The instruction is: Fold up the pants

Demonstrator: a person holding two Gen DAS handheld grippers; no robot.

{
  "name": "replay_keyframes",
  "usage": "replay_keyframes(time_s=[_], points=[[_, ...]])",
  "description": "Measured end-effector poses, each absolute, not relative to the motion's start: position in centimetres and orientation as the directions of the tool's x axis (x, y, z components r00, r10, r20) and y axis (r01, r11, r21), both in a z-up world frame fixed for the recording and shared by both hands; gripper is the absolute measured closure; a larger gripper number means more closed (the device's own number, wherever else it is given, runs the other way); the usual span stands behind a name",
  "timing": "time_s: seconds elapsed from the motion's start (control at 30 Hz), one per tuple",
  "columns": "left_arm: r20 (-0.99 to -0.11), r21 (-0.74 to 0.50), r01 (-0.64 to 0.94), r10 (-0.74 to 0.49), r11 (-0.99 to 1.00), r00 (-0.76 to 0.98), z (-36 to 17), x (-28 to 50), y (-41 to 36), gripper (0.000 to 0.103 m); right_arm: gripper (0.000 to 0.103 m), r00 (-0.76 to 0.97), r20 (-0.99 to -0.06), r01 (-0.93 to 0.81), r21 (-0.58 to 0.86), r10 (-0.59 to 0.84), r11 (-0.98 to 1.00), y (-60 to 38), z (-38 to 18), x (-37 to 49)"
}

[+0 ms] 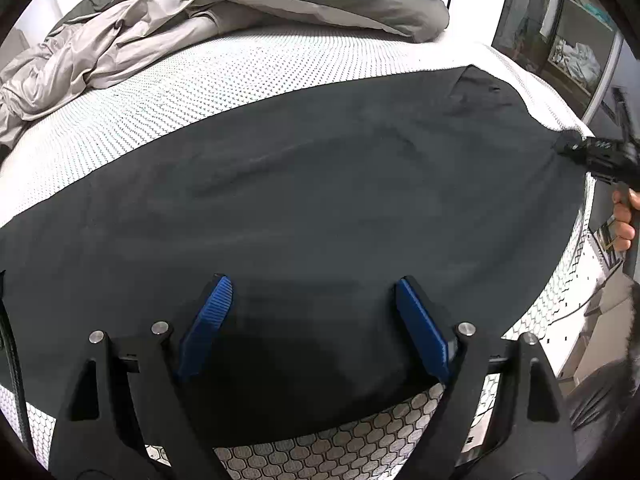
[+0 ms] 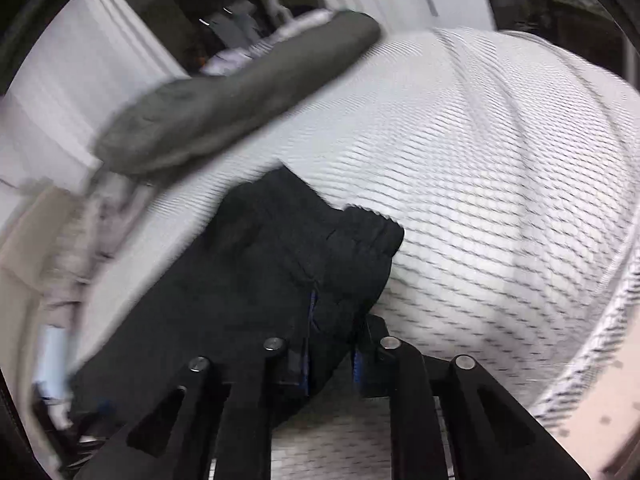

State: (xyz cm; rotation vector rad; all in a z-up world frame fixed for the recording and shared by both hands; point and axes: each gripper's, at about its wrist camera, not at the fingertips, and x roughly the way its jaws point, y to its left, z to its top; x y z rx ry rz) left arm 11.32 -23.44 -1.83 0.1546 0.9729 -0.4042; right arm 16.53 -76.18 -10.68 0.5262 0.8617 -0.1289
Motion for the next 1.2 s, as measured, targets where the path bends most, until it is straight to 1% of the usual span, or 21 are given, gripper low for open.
replay_keyframes(time_s=[0.03, 0.07, 0.13, 0.17, 0.2, 0.23, 0.3, 0.37, 0.43, 0.5, 0.53, 0.63, 0.7, 0.73, 0.77, 0.83, 0.9, 1.03, 1.13, 1.17, 1.2], points=[[-0.826, -0.047, 0.403, -0.263, 0.914, 0.5, -1.9, 11.3, -23.4, 0.02, 0.069, 0.62, -0.78, 0.332, 0.354, 0.08, 0.874, -76.2, -11.3, 16.8], [-0.824, -0.041, 0.406, -0.26, 0.913, 0.503, -2.0, 11.3, -23.4, 0.02, 0.067, 0.624, -0.778, 0.337, 0.354, 0.075, 0.872, -76.2, -11.3, 16.8], [-0.824, -0.034, 0.409, -0.257, 0.912, 0.505, -2.0, 11.3, -23.3, 0.02, 0.064, 0.643, -0.764, 0.344, 0.349, 0.051, 0.872, -76.1, -10.2, 16.2], [-0.823, -0.035, 0.407, -0.257, 0.913, 0.506, -2.0, 11.3, -23.3, 0.019, 0.063, 0.667, -0.745, 0.343, 0.312, 0.004, 0.886, -75.7, -8.9, 15.5], [-0.823, -0.035, 0.406, -0.257, 0.913, 0.506, -2.0, 11.3, -23.2, 0.019, 0.057, 0.694, -0.72, 0.322, 0.303, -0.006, 0.897, -75.4, -7.9, 14.9], [-0.823, -0.035, 0.405, -0.256, 0.914, 0.507, -2.1, 11.4, -23.2, 0.019, 0.055, 0.71, -0.705, 0.303, 0.312, 0.005, 0.9, -75.2, -7.2, 14.4], [-0.821, -0.025, 0.406, -0.251, 0.913, 0.513, -2.2, 11.4, -23.3, 0.019, 0.053, 0.743, -0.669, 0.28, 0.36, 0.037, 0.89, -74.9, -5.8, 13.6], [-0.819, -0.014, 0.41, -0.245, 0.912, 0.519, -2.3, 11.4, -23.4, 0.019, 0.05, 0.779, -0.627, 0.254, 0.348, 0.023, 0.902, -74.0, -4.4, 12.9], [-0.817, -0.007, 0.409, -0.241, 0.913, 0.523, -2.3, 11.4, -23.5, 0.019, 0.044, 0.806, -0.591, 0.192, 0.313, 0.033, 0.93, -72.4, -3.1, 12.4], [-0.819, -0.003, 0.404, -0.234, 0.915, 0.524, -2.3, 11.3, -23.6, 0.019, 0.032, 0.819, -0.57, 0.129, 0.296, 0.067, 0.946, -71.2, -2.6, 12.2], [-0.819, -0.002, 0.404, -0.233, 0.915, 0.525, -2.3, 11.3, -23.7, 0.019, 0.031, 0.815, -0.572, 0.094, 0.286, 0.091, 0.954, -70.2, -2.6, 12.1], [-0.821, -0.001, 0.407, -0.233, 0.914, 0.521, -2.2, 11.3, -23.5, 0.018, 0.03, 0.732, -0.652, -0.02, 0.271, 0.199, 0.962, -65.1, -4.5, 14.7], [-0.823, -0.012, 0.412, -0.243, 0.911, 0.514, -2.2, 11.2, -23.2, 0.018, 0.03, 0.655, -0.68, -0.085, 0.367, 0.33, 0.926, -61.9, -6.9, 16.4], [-0.824, -0.013, 0.417, -0.246, 0.909, 0.51, -2.2, 11.2, -23.1, 0.018, 0.03, 0.633, -0.688, -0.099, 0.381, 0.354, 0.919, -61.2, -7.5, 16.4], [-0.824, -0.011, 0.422, -0.248, 0.906, 0.509, -2.3, 11.0, -23.0, 0.017, 0.03, 0.61, -0.707, -0.13, 0.355, 0.357, 0.926, -59.6, -8.2, 16.9], [-0.825, 0.0, 0.426, -0.24, 0.905, 0.511, -2.7, 10.9, -22.9, 0.014, 0.03, 0.589, -0.744, -0.207, 0.239, 0.316, 0.949, -57.3, -9.1, 16.9], [-0.831, 0.01, 0.432, -0.233, 0.902, 0.505, -2.9, 10.6, -22.6, 0.011, 0.031, 0.498, -0.821, -0.258, 0.165, 0.278, 0.952, -56.0, -10.6, 16.8], [-0.839, -0.014, 0.422, -0.241, 0.906, 0.488, -2.6, 9.9, -21.1, 0.01, 0.03, 0.525, -0.813, -0.176, 0.186, 0.252, 0.967, -58.8, -10.3, 15.7], [-0.843, -0.06, 0.376, -0.249, 0.925, 0.477, -2.0, 9.2, -19.2, 0.01, 0.03, 0.547, -0.795, -0.079, 0.262, 0.262, 0.962, -61.9, -9.6, 15.1], [-0.842, -0.083, 0.356, -0.257, 0.931, 0.474, -1.8, 8.9, -18.7, 0.011, 0.03, 0.55, -0.787, -0.048, 0.306, 0.281, 0.951, -62.6, -9.6, 14.3], [-0.836, -0.13, 0.335, -0.285, 0.933, 0.468, -1.5, 8.4, -17.8, 0.018, 0.03, 0.55, -0.779, -0.032, 0.34, 0.301, 0.94, -63.0, -9.4, 13.8]])
